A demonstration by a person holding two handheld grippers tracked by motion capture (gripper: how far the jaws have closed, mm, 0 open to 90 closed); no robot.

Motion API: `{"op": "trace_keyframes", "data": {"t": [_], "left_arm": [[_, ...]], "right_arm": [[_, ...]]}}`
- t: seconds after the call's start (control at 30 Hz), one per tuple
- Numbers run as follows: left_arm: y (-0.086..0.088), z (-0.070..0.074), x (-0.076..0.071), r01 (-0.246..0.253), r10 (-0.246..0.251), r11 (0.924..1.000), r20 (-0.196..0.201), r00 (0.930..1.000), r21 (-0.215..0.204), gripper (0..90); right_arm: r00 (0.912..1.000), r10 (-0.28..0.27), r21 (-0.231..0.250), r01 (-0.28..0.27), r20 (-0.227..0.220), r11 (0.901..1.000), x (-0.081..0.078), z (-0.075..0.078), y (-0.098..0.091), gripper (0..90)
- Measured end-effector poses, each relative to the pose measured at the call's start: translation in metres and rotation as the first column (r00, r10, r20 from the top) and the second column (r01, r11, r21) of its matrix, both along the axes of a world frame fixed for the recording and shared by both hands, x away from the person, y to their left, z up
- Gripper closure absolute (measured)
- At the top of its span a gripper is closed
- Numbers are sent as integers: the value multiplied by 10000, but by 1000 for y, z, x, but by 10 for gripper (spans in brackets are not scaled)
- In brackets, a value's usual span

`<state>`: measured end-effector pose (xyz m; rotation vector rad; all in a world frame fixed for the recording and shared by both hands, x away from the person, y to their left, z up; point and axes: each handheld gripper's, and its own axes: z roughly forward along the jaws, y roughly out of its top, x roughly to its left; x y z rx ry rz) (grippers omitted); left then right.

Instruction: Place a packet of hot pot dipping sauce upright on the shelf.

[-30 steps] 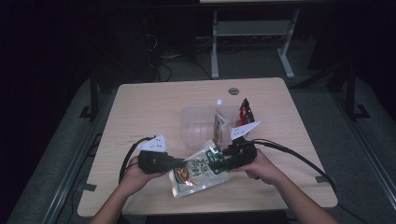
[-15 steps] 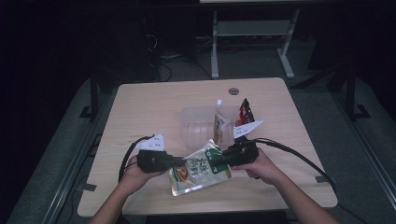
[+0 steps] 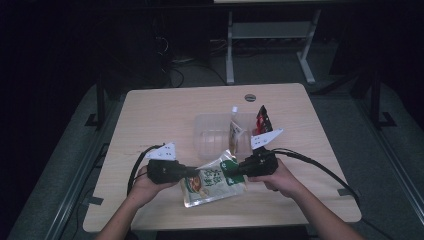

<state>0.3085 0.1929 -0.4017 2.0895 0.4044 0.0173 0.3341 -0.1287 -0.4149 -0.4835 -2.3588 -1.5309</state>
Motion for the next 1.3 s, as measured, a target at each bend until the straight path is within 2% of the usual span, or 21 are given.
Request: {"op": "trace_keyframes", "data": {"t": [0.1,0.23,0.3,0.4,0.5,0.57,0.67,0.77,0.97,1.17,1.3], "left_arm": [[-1,0,1,-51,51,10000,40,10000,-1,881],[-1,0,3,-202,202,9998,15,9998,-2,816],[0,1,4,-327,326,9993,-27,9995,-157,762],[3,4,4,-584,585,9978,20,9983,-317,693],[9,9,2,-900,911,9947,205,9956,-489,653],[12,11,1,-969,986,9932,241,9948,-646,686],[13,14,0,-496,505,9965,121,9987,-673,896],[5,17,-2,-269,278,9975,134,9995,-655,898],[-21,21,-4,-65,90,9988,509,9987,-495,898],[-41,20,-3,117,-96,9992,541,9985,-394,898],[-49,20,-5,265,-248,9992,571,9981,-298,898]], "right_arm": [[9999,47,256,-44,-90,9997,1,0,-1,897],[9999,50,297,-47,-101,9995,1,1,-3,899],[10000,41,398,-43,56,9992,0,1,-2,899],[10000,61,499,-63,52,9987,-1,3,-3,900],[9999,77,517,-81,73,9986,-1,3,-3,900],[10000,-14,647,14,0,9979,-1,4,-5,900],[10000,-1,778,-3,41,9970,0,6,-7,900],[10000,36,907,-39,36,9959,-1,9,-8,900],[9999,135,1141,-144,89,9934,-6,16,-7,900],[9989,374,1277,-410,298,9910,-12,23,-3,900],[9989,339,1621,-385,308,9860,-11,27,-3,900]]}}
